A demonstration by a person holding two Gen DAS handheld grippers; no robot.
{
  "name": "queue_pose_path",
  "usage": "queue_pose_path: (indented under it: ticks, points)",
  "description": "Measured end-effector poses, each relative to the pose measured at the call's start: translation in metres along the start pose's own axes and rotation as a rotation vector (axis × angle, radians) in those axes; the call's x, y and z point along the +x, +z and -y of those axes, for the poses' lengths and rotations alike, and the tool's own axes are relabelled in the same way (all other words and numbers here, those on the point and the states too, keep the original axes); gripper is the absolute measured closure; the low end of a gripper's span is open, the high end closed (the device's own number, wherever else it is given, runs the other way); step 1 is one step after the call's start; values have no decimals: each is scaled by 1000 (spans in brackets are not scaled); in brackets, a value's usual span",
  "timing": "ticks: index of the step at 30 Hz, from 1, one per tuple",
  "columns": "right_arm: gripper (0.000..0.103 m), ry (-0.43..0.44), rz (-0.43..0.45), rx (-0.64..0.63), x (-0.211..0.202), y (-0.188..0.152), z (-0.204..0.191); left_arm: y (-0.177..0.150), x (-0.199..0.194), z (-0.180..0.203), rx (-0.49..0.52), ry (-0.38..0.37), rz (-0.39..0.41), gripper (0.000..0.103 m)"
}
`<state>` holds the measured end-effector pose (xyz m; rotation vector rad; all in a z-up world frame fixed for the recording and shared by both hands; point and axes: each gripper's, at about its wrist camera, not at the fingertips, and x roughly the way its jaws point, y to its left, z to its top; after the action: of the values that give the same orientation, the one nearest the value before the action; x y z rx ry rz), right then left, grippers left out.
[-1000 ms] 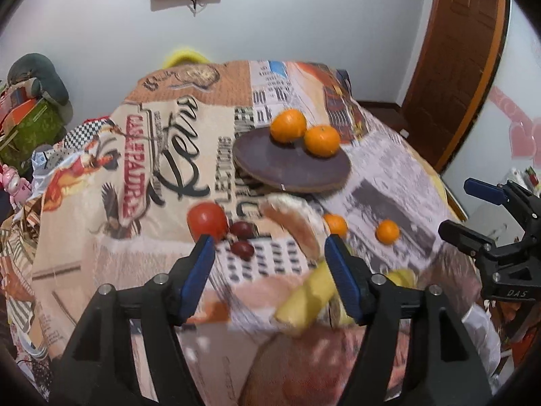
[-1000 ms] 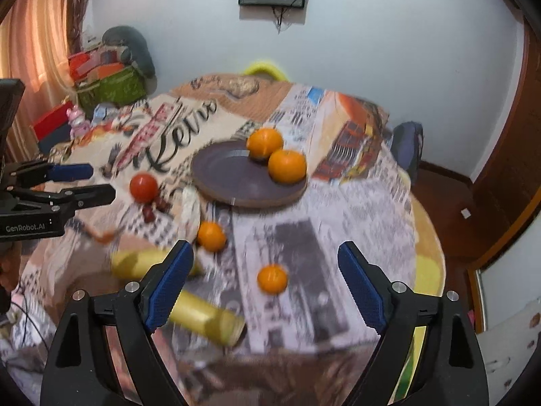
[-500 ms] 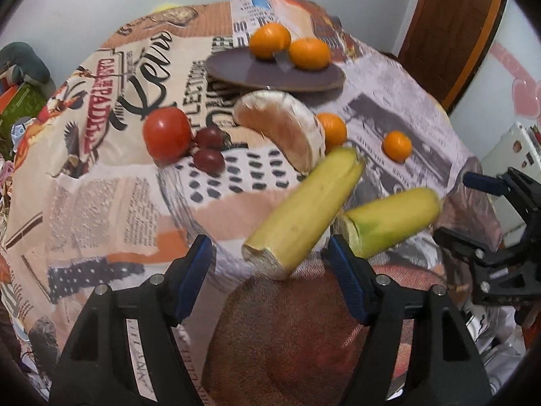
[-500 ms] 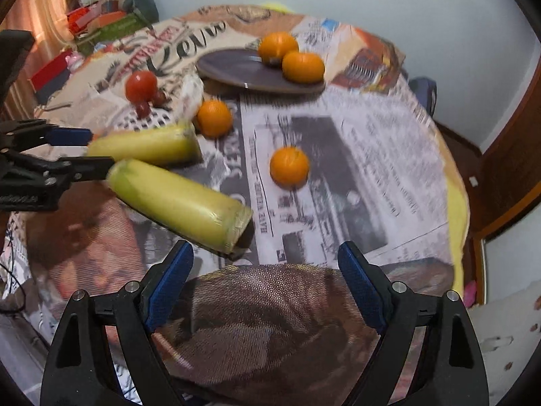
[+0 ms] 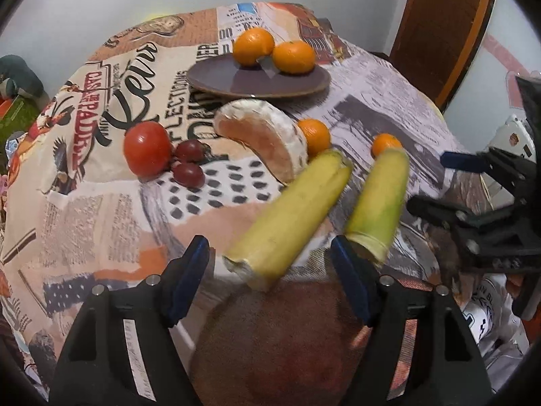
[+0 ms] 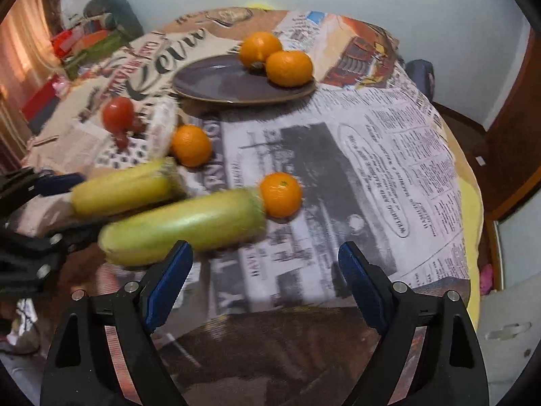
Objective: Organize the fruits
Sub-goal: 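Grasp the yellow banana with the left tool while the right tool grasps the corn cob, then lift the banana with the left tool while the right tool lifts the corn toward the plate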
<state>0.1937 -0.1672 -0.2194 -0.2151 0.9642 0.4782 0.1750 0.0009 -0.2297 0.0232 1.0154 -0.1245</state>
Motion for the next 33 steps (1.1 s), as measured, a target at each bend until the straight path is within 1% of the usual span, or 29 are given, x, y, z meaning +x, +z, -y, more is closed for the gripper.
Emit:
queue_pose_path:
  ticks: [2, 5, 6, 7, 8, 9, 12, 14, 16, 18, 20, 23, 25, 26, 27, 29, 30, 31, 32, 33]
  points:
    - [17, 20, 14, -12, -6, 0, -9, 3, 0, -6, -13, -7, 10, 29]
    - [17, 65, 18, -7, -6, 6, -18, 6, 1, -8, -15, -41, 24, 29]
    - [17, 78, 14, -4, -4, 7, -21, 6, 2, -7, -9, -48, 27, 33]
    - [17, 86, 8, -6, -1, 9, -25, 7, 6, -6, -2, -51, 21, 39]
    - [17, 90, 2, -11, 3, 11, -28, 8, 9, -7, -7, -59, 11, 40]
    - [17, 95, 4, -11, 4, 12, -31, 8, 13, -10, -32, -94, -1, 43]
    - [17, 115, -2, 16, 8, 16, -30, 7, 13, -16, -60, -133, 1, 45]
    - [16, 141, -14, 40, 11, 16, -29, 4, 9, -17, -57, -122, 9, 48]
    - [13, 145, -20, 51, 13, 17, -30, -2, 3, -19, -52, -113, 16, 52]
    - [7, 131, -19, 44, 16, 19, -33, -8, -4, -24, -56, -99, 22, 55]
    - [4, 118, -22, 37, 19, 21, -36, -15, -12, -31, -64, -74, 33, 56]
    - [4, 69, -25, 5, 26, 23, -44, -26, -21, -41, -82, -23, 38, 56]
    - [4, 51, -31, -4, 31, 23, -46, -31, -26, -45, -82, -10, 32, 60]
    - [5, 61, -42, -3, 34, 23, -46, -32, -28, -46, -79, -18, 26, 61]
    - [13, 89, -59, 9, 38, 23, -45, -33, -29, -46, -74, -29, 19, 62]
    - [22, 148, -93, 26, 45, 18, -43, -33, -33, -42, -54, -50, 12, 64]
    - [31, 142, -78, 14, 42, 17, -43, -32, -37, -39, -38, -59, 18, 64]
    - [36, 141, -74, -2, 38, 15, -43, -30, -39, -37, -30, -58, 27, 64]
    - [43, 145, -73, -7, 36, 13, -43, -27, -42, -34, -18, -54, 42, 63]
    - [47, 149, -74, -13, 33, 12, -40, -24, -43, -31, -8, -55, 46, 63]
